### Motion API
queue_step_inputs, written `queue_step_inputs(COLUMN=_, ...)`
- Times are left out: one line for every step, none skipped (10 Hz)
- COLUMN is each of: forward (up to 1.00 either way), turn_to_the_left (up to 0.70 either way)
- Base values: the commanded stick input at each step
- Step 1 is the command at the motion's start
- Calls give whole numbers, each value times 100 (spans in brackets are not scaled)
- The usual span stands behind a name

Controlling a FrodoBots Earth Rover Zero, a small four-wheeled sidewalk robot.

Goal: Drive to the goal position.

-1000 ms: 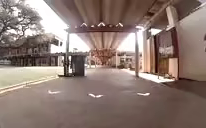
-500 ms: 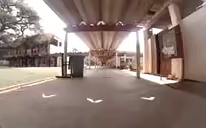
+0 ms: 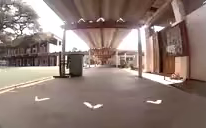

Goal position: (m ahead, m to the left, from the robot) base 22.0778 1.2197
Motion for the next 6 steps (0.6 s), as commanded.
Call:
queue_step_inputs(forward=50, turn_to_the_left=0)
queue_step_inputs(forward=50, turn_to_the_left=0)
queue_step_inputs(forward=50, turn_to_the_left=0)
queue_step_inputs(forward=50, turn_to_the_left=0)
queue_step_inputs(forward=50, turn_to_the_left=0)
queue_step_inputs(forward=50, turn_to_the_left=0)
